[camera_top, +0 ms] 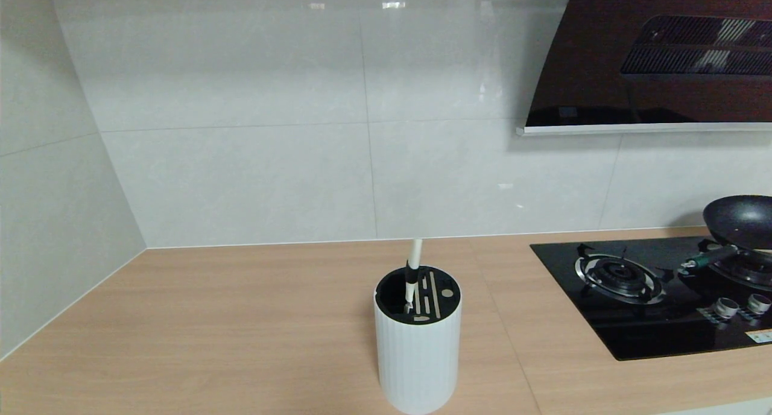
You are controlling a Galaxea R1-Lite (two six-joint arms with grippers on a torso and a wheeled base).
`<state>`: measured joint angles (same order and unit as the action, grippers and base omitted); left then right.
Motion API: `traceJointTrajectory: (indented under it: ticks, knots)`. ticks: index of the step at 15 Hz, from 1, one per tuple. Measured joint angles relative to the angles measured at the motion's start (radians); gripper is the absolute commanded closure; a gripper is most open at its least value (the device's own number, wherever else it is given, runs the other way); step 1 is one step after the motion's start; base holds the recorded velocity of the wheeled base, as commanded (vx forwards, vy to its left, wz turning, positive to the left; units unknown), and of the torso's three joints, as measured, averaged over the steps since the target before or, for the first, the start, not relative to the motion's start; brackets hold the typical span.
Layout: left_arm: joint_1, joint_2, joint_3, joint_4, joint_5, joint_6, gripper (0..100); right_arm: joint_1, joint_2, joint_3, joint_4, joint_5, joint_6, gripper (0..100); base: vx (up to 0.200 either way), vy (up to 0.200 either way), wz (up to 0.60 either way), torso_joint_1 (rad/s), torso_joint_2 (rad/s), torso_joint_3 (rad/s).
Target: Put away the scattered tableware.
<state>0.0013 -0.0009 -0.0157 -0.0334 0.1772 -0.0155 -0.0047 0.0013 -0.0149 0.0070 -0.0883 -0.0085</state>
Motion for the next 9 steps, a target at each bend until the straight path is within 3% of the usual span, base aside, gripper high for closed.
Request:
traceJointTrajectory:
  ticks: [4,6,9]
  knots:
    - [0.0,-0.001,0.014,0.028,-0.146,0.013,0,0.003,0.0,0.012,-0.011,0.005,0.003,0,0.0,0.0,0.0,0.0,0.0,0.0]
    - [0.0,-0.001,0.016,0.033,-0.163,0.039,0,0.003,0.0,0.013,-0.01,0.005,0.004,0,0.0,0.0,0.0,0.0,0.0,0.0]
    - [0.0,-0.001,0.016,0.034,-0.165,0.028,0,0.003,0.0,0.013,-0.009,0.005,0.004,0,0.0,0.0,0.0,0.0,0.0,0.0]
